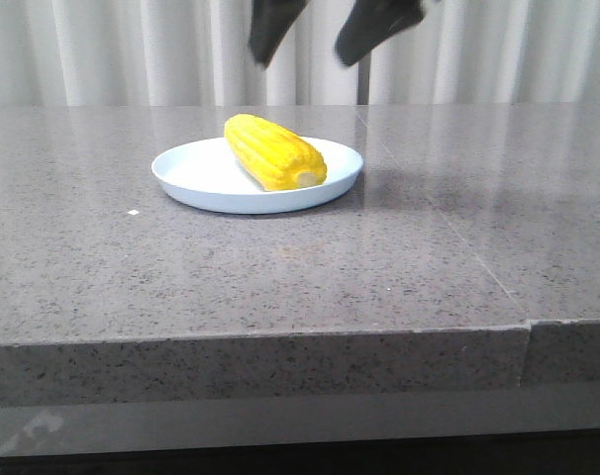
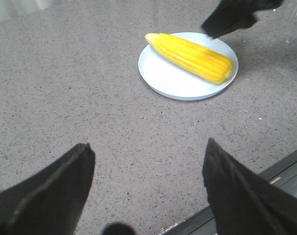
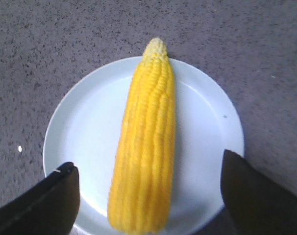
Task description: Place corn on plate with both arms
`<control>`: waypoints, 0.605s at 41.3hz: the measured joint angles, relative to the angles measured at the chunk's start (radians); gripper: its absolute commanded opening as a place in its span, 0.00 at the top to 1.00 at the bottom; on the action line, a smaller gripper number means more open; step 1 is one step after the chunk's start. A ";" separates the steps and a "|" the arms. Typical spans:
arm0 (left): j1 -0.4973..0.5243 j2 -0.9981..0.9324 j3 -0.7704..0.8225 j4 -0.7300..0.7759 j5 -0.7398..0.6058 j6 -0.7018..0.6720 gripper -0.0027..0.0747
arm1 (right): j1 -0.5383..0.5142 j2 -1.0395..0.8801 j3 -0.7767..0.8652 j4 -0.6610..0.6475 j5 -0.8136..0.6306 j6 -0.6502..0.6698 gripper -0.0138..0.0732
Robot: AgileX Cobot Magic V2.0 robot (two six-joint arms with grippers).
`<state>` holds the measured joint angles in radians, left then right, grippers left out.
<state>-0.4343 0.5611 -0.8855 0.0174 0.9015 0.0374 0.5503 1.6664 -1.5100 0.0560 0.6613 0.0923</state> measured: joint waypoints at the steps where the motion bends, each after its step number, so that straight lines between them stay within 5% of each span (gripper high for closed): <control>1: 0.000 0.000 0.000 0.000 0.000 0.000 0.37 | 0.000 -0.019 0.000 -0.017 0.033 0.000 0.14; 10: 0.000 0.000 0.000 0.000 0.000 0.000 0.37 | 0.000 -0.245 0.070 -0.083 0.207 0.000 0.14; 25: 0.000 0.000 0.000 0.000 0.000 0.000 0.37 | 0.000 -0.649 0.355 -0.095 0.243 0.000 0.14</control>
<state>-0.4343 0.5611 -0.8855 0.0174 0.9015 0.0374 0.5503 1.0179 -1.1548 -0.0391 0.9041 0.0923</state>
